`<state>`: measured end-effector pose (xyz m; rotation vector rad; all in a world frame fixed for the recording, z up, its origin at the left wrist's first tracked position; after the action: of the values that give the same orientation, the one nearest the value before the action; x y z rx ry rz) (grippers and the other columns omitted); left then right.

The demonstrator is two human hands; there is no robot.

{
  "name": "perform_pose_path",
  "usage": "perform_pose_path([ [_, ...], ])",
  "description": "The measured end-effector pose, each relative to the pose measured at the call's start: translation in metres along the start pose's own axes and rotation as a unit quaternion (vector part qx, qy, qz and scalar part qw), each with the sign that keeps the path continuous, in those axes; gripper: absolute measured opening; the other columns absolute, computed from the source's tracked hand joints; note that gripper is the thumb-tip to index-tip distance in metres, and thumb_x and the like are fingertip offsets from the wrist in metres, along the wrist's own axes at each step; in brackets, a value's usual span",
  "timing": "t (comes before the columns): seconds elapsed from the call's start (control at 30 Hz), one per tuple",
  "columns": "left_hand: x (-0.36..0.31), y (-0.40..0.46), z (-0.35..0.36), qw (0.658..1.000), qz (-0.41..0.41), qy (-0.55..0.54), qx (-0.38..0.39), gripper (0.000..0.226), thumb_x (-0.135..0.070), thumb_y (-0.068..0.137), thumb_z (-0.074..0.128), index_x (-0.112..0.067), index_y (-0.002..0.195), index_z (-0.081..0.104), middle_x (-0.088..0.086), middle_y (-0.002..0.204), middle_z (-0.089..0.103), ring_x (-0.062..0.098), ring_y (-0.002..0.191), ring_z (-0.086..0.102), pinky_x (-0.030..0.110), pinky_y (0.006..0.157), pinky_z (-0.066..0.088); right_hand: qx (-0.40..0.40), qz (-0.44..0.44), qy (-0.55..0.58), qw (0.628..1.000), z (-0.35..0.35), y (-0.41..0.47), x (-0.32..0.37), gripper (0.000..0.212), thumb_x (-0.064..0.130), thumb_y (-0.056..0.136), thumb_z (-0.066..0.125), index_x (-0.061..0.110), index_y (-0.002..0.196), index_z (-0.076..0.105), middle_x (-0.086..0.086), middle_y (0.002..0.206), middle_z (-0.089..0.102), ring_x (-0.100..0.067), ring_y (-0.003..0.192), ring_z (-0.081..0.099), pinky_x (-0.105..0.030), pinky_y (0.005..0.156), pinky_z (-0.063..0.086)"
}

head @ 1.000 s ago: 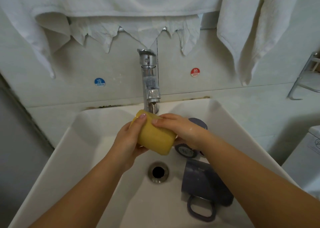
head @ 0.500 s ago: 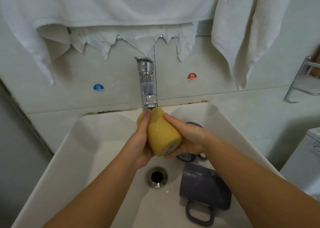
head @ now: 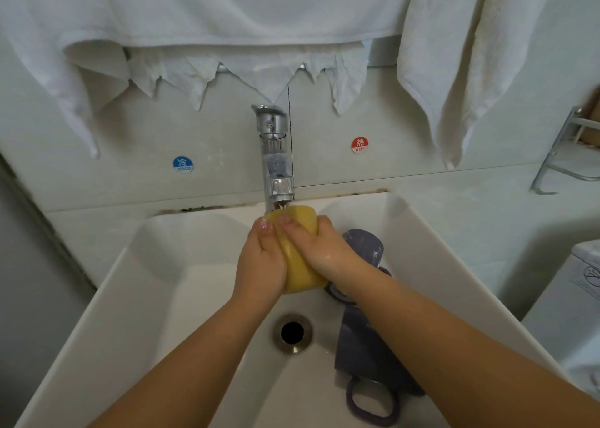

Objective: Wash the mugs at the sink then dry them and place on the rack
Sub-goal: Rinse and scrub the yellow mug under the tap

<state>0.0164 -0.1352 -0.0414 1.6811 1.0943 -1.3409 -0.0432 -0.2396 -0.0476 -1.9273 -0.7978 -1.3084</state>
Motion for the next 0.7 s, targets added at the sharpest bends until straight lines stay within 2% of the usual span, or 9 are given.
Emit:
perform_pose_path([
  [0.1,-0.003,-0.003,0.011,0.999,-0.006,-0.008,0.041,0.047,-0.039,0.104,0.021,-0.026,0.149,0.026,0.004,0.138,0.042,0.023,0.12,0.046,0.032,0.094,0.035,-0.005,0.004,0.02,1.0,-0.001,0.0,-0.003,0.076,0.066,0.086,0.047,0.014,0.139,0.031,-0.009,0.127,0.05,-0.026,0.111,0.052,-0.041,0.095,0.044],
  [0.23,-0.013,-0.003,0.006,0.999,0.003,-0.038,0.027,0.041,-0.04,0.104,0.028,-0.028,0.142,0.034,-0.005,0.119,0.045,0.014,0.102,0.046,0.03,0.086,0.036,-0.034,-0.056,0.007,0.998,0.001,-0.007,0.01,0.065,0.064,0.089,0.044,0.017,0.132,0.034,-0.006,0.118,0.056,-0.023,0.105,0.056,-0.037,0.089,0.046],
  [0.33,-0.007,0.005,-0.002,0.998,-0.037,-0.055,0.01,0.044,-0.05,0.102,0.026,-0.028,0.137,0.043,-0.003,0.12,0.051,0.018,0.106,0.05,0.035,0.094,0.039,-0.028,-0.103,0.018,0.994,0.008,-0.011,0.021,0.068,0.061,0.088,0.049,0.022,0.139,0.028,-0.004,0.122,0.056,-0.023,0.108,0.057,-0.043,0.096,0.048],
  [0.43,0.009,0.008,-0.003,0.981,-0.135,-0.137,0.028,0.053,-0.066,0.095,0.024,-0.027,0.112,0.057,0.009,0.116,0.062,0.028,0.108,0.057,0.048,0.104,0.042,-0.02,-0.139,-0.002,0.99,0.017,-0.017,0.026,0.076,0.055,0.087,0.055,0.029,0.147,0.016,0.003,0.129,0.048,-0.02,0.111,0.054,-0.039,0.094,0.047],
  [0.47,0.007,0.009,-0.008,0.985,-0.122,-0.118,0.016,0.056,-0.064,0.096,0.022,-0.026,0.117,0.056,0.01,0.122,0.061,0.029,0.112,0.057,0.048,0.106,0.04,-0.024,-0.138,0.006,0.99,0.017,-0.017,0.026,0.073,0.055,0.088,0.054,0.029,0.146,0.017,0.005,0.125,0.049,-0.017,0.107,0.055,-0.034,0.089,0.048],
  [0.53,-0.007,0.008,-0.017,0.997,-0.056,-0.049,-0.028,0.056,-0.052,0.102,0.018,-0.02,0.139,0.045,0.01,0.14,0.051,0.028,0.125,0.049,0.04,0.111,0.034,-0.035,-0.12,0.045,0.991,0.016,-0.015,0.025,0.061,0.053,0.091,0.05,0.026,0.141,0.027,0.009,0.108,0.053,-0.01,0.093,0.055,-0.026,0.076,0.046],
  [0.57,-0.014,0.005,-0.019,0.999,-0.027,-0.026,-0.037,0.053,-0.047,0.104,0.018,-0.019,0.144,0.038,0.009,0.144,0.046,0.027,0.13,0.045,0.037,0.11,0.031,-0.04,-0.099,0.067,0.992,0.016,-0.012,0.022,0.058,0.054,0.092,0.048,0.024,0.138,0.031,0.008,0.105,0.053,-0.011,0.092,0.054,-0.027,0.076,0.045],
  [0.63,-0.015,0.002,-0.014,1.0,0.007,0.003,-0.021,0.051,-0.043,0.104,0.018,-0.022,0.149,0.029,0.008,0.151,0.038,0.026,0.135,0.039,0.036,0.11,0.03,-0.045,-0.045,0.092,0.994,0.014,-0.005,0.012,0.058,0.056,0.092,0.046,0.02,0.137,0.038,0.0,0.114,0.056,-0.02,0.101,0.056,-0.035,0.086,0.046],
  [0.7,-0.008,-0.001,-0.006,0.999,-0.001,0.044,0.022,0.053,-0.043,0.103,0.019,-0.028,0.154,0.014,0.005,0.157,0.026,0.027,0.14,0.033,0.039,0.111,0.029,-0.039,0.014,0.087,0.995,0.012,0.0,0.002,0.063,0.058,0.091,0.044,0.015,0.136,0.042,-0.008,0.124,0.056,-0.025,0.106,0.055,-0.035,0.088,0.043],
])
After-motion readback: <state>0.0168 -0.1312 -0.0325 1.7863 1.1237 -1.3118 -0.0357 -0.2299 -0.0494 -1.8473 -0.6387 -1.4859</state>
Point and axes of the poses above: each hand's wrist, its own y-axis towards the middle knuckle, its own z-axis out of the palm, x = y × z, the point moved 10 cm from there along y, towards the middle knuckle
